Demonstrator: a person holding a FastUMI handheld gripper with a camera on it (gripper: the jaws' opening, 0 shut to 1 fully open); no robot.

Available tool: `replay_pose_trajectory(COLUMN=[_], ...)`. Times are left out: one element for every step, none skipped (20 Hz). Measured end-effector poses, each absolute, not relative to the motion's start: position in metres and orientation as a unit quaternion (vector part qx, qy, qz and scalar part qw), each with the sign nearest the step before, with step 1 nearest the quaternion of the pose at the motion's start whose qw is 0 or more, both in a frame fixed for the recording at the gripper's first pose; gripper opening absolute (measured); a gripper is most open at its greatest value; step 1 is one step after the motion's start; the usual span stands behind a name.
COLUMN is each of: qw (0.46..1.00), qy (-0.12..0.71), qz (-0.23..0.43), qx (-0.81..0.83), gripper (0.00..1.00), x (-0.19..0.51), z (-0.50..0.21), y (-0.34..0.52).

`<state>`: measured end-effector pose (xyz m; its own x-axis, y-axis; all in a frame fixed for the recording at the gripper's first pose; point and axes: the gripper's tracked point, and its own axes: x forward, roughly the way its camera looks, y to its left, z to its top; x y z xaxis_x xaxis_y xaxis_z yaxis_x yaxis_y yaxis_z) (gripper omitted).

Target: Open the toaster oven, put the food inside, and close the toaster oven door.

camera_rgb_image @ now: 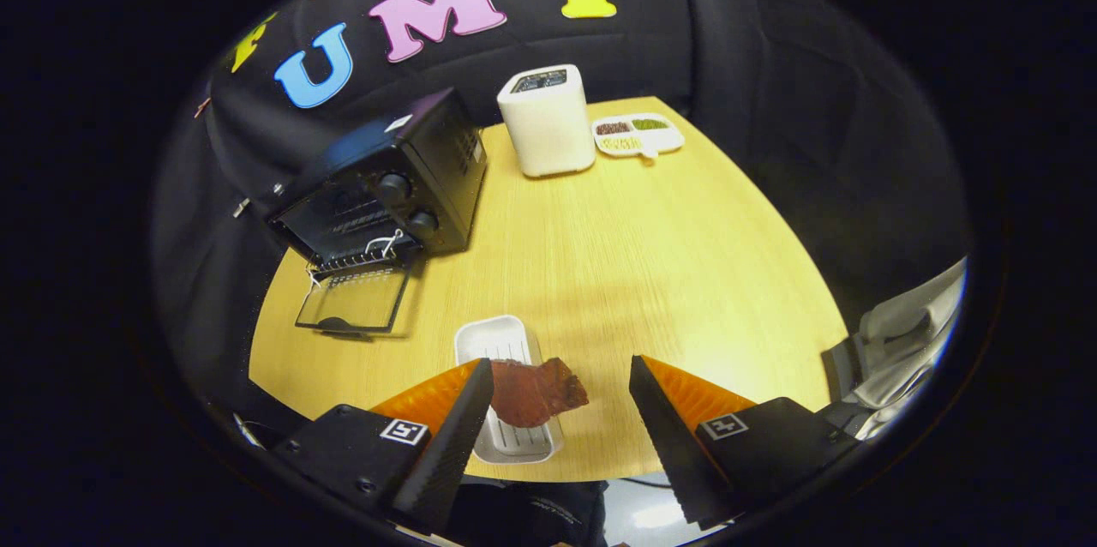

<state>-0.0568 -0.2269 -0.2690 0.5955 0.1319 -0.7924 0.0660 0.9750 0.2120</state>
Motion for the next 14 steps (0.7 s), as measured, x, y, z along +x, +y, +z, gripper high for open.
replay_pose_trajectory(qw=[0.880, 0.873, 0.865, 0.860, 0.857, 0.854, 0.852, 0.853, 0.853, 0.851, 0.851, 0.849, 0.843, 0.838], qy=[0.456, 0.464, 0.474, 0.480, 0.483, 0.486, 0.488, 0.488, 0.489, 0.491, 0.492, 0.494, 0.501, 0.506], qz=[0.024, 0.032, 0.044, 0.056, 0.067, 0.080, 0.092, 0.100, 0.106, 0.115, 0.118, 0.123, 0.125, 0.125], qx=[0.128, 0.144, 0.157, 0.166, 0.167, 0.166, 0.162, 0.157, 0.152, 0.147, 0.139, 0.143, 0.149, 0.163], gripper=[0.99, 0.96, 0.97, 0.93, 0.88, 0.76, 0.75, 0.68, 0.60, 0.52, 0.52, 0.45, 0.39, 0.32], x=[-0.054, -0.054, -0.052, -0.055, -0.055, -0.055, -0.056, -0.055, -0.055, -0.057, -0.057, -0.057, -0.059, -0.059], z=[-0.274, -0.281, -0.288, -0.289, -0.291, -0.293, -0.293, -0.293, -0.293, -0.294, -0.295, -0.294, -0.296, -0.296], y=[-0.228, -0.228, -0.225, -0.220, -0.219, -0.216, -0.213, -0.212, -0.212, -0.210, -0.213, -0.213, -0.213, -0.210])
